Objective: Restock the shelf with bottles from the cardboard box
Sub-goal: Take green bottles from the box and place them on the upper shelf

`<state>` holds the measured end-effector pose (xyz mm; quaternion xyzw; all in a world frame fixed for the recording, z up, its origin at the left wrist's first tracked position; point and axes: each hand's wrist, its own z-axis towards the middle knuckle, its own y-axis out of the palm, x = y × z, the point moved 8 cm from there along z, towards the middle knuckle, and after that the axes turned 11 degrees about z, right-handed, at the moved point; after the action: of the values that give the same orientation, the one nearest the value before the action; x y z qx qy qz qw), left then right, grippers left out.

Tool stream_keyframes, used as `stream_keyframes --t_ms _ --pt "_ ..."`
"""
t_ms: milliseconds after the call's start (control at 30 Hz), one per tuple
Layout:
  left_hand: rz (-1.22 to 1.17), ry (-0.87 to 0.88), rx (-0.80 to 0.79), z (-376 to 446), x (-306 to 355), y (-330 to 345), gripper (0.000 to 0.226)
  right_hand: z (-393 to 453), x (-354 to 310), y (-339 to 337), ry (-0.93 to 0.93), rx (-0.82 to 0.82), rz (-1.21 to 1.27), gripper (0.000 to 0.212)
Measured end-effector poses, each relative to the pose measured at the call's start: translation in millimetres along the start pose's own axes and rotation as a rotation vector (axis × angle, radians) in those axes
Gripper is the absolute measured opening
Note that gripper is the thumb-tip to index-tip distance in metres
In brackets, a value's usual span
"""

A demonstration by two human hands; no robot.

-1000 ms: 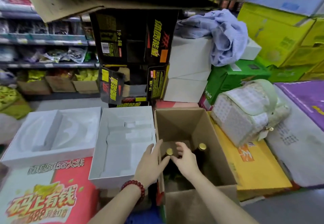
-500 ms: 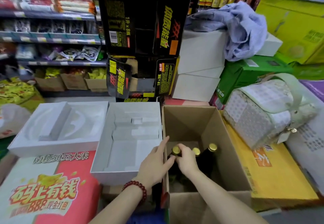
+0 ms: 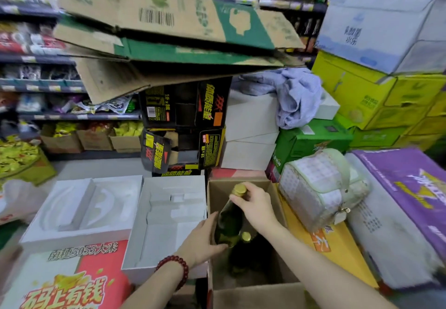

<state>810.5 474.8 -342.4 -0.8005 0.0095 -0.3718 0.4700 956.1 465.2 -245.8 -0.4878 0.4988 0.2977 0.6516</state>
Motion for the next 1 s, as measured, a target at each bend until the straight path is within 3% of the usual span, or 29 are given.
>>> stream_keyframes --t_ms 100,333,533,667,833,1000 --pt "-0.045 0.057 0.025 6.1 29.5 -24.8 0.101 8.1 -46.4 -27.1 -0.071 0.04 0.059 0.018" --pt "-0.345 0.149 0.17 10.7 87.7 -63.2 0.117 20.1 -141.6 -89.8 -0.255 0.17 0.216 0.013" --pt "-0.35 0.217 0.273 11.9 132.2 -98.4 0.09 13.2 -182.7 -112.5 -0.311 0.209 0.239 0.012" --pt "-0.318 0.311 0.248 14.1 156.0 -113.1 0.084 5.8 -191.5 -129.0 -0.257 0.271 0.22 0.012" --pt "-0.313 0.422 0.149 15.4 173.9 -105.1 0.085 -15.9 -187.5 -139.4 -0.109 0.233 0.249 0.032" --pt "-0.23 0.59 0.035 2.1 205.6 -87.7 0.095 -73.7 -172.2 -147.0 -0.041 0.496 0.212 0.052"
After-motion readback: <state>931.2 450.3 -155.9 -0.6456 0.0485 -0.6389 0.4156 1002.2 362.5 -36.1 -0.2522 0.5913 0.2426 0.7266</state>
